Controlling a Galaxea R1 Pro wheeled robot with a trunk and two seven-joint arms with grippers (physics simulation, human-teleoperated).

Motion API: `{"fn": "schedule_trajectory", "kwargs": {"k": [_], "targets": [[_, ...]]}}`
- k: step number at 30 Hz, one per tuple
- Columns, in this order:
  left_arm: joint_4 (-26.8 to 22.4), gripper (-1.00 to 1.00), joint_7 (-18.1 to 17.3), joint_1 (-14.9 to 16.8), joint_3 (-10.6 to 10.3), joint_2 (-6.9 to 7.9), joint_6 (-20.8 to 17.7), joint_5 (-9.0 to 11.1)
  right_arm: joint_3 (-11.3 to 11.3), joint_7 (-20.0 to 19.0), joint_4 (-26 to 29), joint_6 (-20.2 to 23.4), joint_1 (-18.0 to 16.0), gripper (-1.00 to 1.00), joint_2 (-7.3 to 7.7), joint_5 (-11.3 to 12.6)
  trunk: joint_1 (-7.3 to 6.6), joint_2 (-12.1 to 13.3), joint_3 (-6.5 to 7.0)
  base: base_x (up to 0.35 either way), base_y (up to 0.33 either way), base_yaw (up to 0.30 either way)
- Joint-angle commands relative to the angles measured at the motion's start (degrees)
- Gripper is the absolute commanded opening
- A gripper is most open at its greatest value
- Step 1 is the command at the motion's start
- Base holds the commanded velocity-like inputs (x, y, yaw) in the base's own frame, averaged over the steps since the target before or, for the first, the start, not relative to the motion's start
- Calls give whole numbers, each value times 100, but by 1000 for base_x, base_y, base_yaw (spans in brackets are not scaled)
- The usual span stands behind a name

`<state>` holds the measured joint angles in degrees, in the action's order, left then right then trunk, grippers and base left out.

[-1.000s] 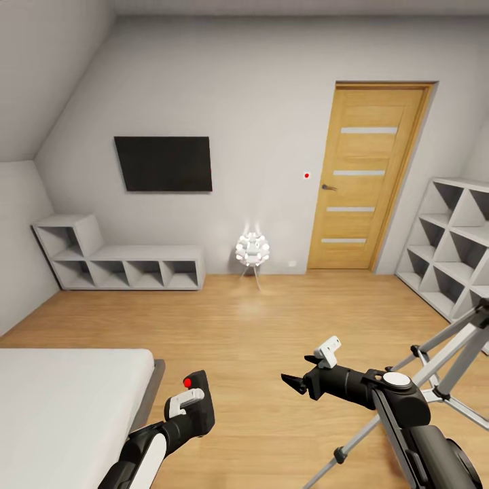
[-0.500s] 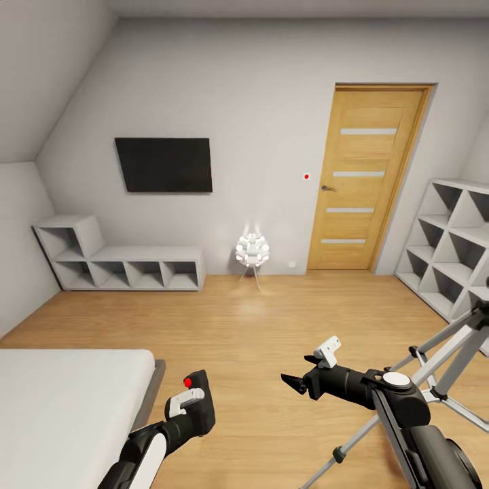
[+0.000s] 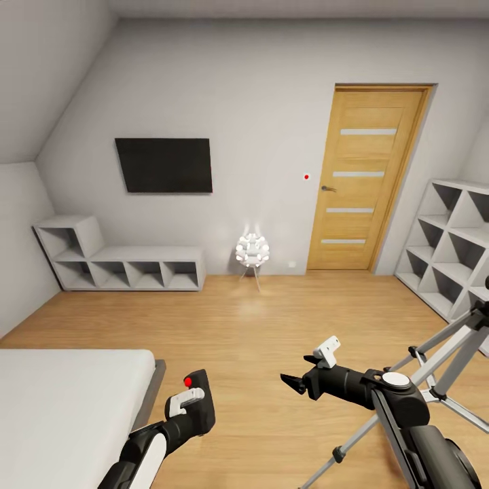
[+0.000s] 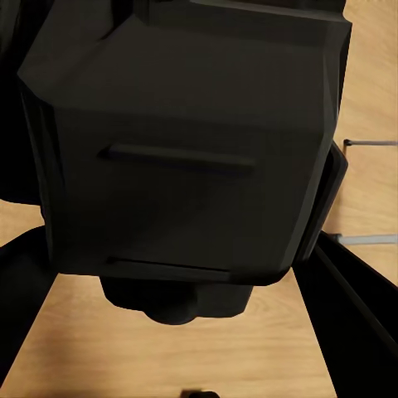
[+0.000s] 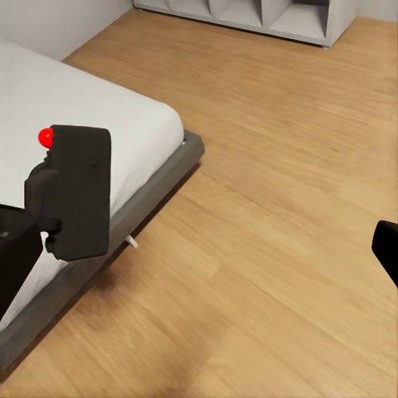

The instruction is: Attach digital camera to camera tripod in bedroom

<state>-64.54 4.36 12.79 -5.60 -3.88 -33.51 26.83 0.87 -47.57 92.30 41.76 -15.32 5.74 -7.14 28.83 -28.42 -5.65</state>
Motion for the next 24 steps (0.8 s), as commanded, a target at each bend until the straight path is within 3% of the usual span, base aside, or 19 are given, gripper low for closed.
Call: {"fn": "schedule_trajectory", "kwargs": {"k": [1, 10, 24], "targets": [[-10, -100, 51, 4, -6, 1, -20, 60, 1, -47, 8, 12, -6, 100, 1, -60, 3, -11, -12, 0, 0, 0], [-6, -100, 49, 4, -11, 7, -9, 52, 1, -50, 8, 23, -6, 100, -6, -60, 3, -11, -12, 62, 65, 0], [-6, -100, 68, 4, -12, 10, -20, 50, 1, -50, 8, 33, -6, 100, -10, -60, 3, -11, -12, 219, 179, 0]]}}
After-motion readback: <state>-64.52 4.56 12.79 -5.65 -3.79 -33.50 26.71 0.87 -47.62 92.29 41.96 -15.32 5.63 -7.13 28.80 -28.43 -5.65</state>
